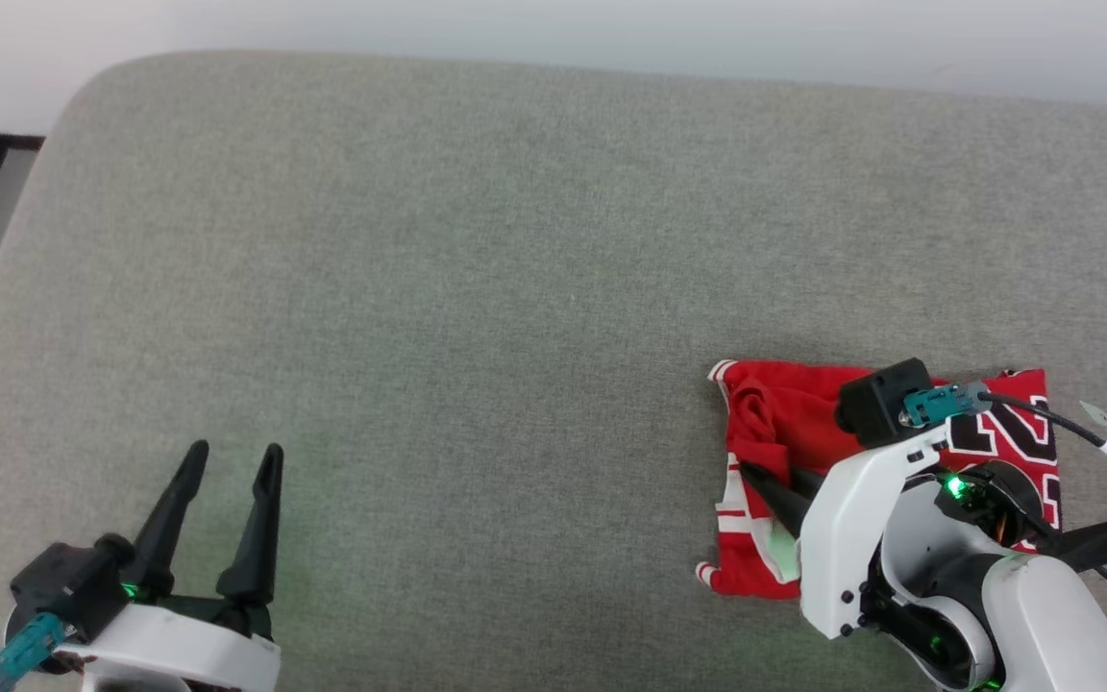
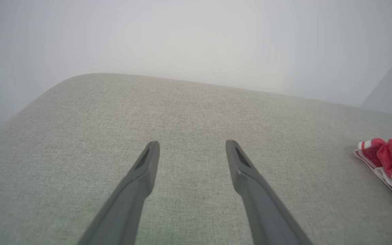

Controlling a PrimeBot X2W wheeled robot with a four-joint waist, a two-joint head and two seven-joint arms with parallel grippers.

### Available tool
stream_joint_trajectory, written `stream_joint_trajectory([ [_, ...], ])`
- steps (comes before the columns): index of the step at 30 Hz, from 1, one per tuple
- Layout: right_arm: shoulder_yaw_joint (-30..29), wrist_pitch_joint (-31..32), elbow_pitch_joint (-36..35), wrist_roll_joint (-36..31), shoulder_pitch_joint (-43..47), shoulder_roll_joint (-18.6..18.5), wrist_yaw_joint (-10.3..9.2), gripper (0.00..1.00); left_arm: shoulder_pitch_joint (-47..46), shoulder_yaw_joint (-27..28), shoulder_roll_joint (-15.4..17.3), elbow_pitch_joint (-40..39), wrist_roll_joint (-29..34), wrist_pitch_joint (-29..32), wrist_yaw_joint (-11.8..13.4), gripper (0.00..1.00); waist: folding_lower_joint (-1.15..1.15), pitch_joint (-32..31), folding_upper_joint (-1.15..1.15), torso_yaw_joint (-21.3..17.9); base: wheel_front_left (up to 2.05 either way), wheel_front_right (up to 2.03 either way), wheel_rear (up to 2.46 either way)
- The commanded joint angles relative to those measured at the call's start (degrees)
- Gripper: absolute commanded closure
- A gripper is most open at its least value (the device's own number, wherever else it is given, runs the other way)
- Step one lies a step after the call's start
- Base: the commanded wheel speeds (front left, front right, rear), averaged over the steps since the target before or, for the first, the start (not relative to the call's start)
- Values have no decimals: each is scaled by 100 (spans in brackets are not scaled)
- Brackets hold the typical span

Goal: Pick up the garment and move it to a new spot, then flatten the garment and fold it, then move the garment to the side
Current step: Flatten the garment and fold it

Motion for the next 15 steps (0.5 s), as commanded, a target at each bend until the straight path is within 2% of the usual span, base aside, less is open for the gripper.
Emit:
stream_joint_trajectory([
  [1,65,-174,14,42,-35,-69,-10,20,27,14,-16,14,-3,5,14,0,0,-107,0,-63,0,0,0],
  [2,95,-266,20,93,-47,-89,-10,0,55,12,-20,28,12,5,13,0,0,-156,0,-93,0,0,0],
  [8,40,-610,12,327,-63,-304,-10,0,178,-92,-37,120,114,5,14,0,0,-450,0,-269,0,0,0],
  [15,-433,-1233,143,657,199,-607,-10,0,329,-144,-157,263,224,5,13,0,0,-834,0,-470,0,0,0],
])
